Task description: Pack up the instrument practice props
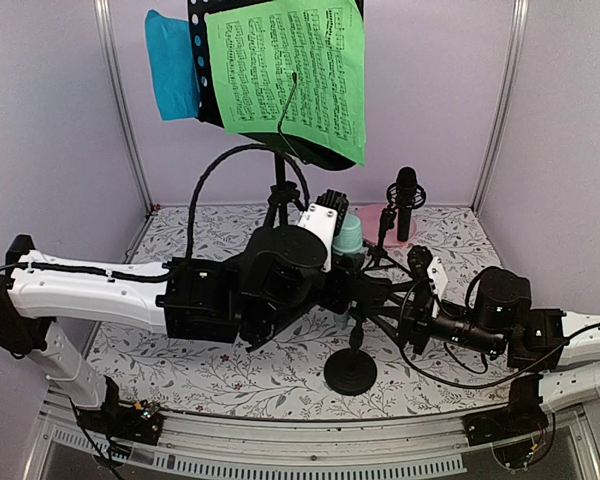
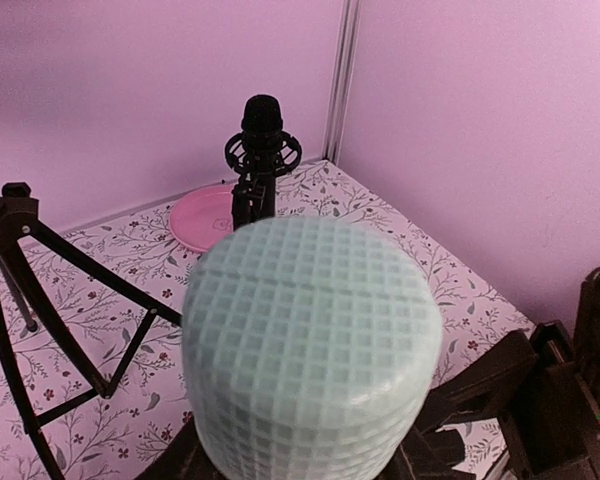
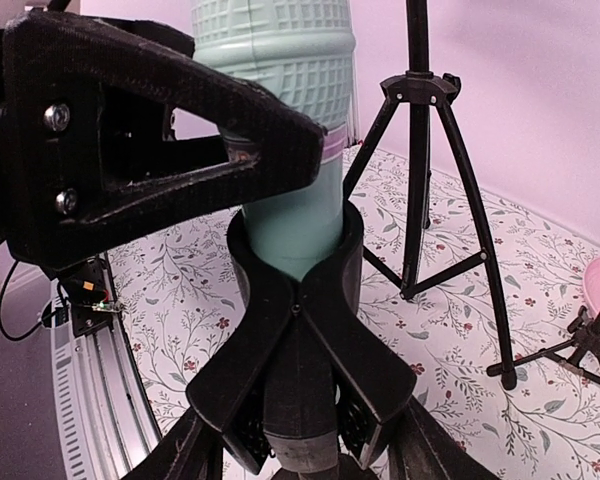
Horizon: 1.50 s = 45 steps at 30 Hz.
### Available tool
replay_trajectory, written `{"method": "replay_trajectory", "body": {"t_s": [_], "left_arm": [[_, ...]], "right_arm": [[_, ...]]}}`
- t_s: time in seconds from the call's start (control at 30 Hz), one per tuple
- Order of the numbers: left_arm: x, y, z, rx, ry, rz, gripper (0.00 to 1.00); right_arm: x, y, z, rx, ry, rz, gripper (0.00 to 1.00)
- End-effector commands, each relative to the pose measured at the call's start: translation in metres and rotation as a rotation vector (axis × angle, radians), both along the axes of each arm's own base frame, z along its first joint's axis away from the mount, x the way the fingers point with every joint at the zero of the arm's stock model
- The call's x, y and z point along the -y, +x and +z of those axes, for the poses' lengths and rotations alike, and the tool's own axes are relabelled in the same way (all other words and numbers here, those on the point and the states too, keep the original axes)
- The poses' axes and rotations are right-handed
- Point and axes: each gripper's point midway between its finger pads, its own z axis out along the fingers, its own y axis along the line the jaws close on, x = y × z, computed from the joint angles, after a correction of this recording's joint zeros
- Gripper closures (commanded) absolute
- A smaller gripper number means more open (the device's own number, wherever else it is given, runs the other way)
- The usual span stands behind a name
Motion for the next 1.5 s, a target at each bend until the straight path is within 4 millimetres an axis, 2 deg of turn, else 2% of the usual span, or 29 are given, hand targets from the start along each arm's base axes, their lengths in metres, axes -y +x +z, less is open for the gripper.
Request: {"method": "replay_trajectory", "body": {"t_s": [0.0,0.33,0.6,0.8,0.97,1.13,1.2,1.3,1.47], "left_arm": [[-0.01,0.0,0.044,0.083,-0.115,-0.011,0.67],[-0.017,-0.005,0.074,0.121,-0.157,-0.044,0.67],[-0.026,-0.007,0.11,0.172,-0.157,-0.04,0.68],[-0.059,-0.008,0.139,0.209,-0.16,-0.004,0.68],[-0.074,-0.016,0.158,0.243,-0.17,-0.042,0.69],[-0.105,-0.016,0.183,0.294,-0.191,-0.005,0.69],[-0.117,-0.015,0.185,0.302,-0.178,0.018,0.68],[-0.136,-0.012,0.174,0.287,-0.125,0.064,0.68],[-0.178,-0.004,0.143,0.244,-0.058,0.168,0.68]], "right_arm": [[0.003,-0.006,0.002,0.045,0.011,0.029,0.95],[0.001,-0.003,-0.016,0.071,-0.066,0.029,1.0],[0.0,0.001,-0.016,0.108,-0.096,0.014,1.0],[-0.001,0.0,-0.02,0.113,-0.114,0.026,1.0],[-0.001,-0.003,-0.025,0.101,-0.117,0.042,1.0],[-0.003,-0.003,-0.034,0.088,-0.137,0.05,1.0],[-0.003,-0.003,-0.035,0.09,-0.14,0.045,1.0],[-0.002,-0.002,-0.036,0.084,-0.134,0.038,1.0],[-0.003,-0.003,-0.034,0.066,-0.112,0.04,1.0]]}}
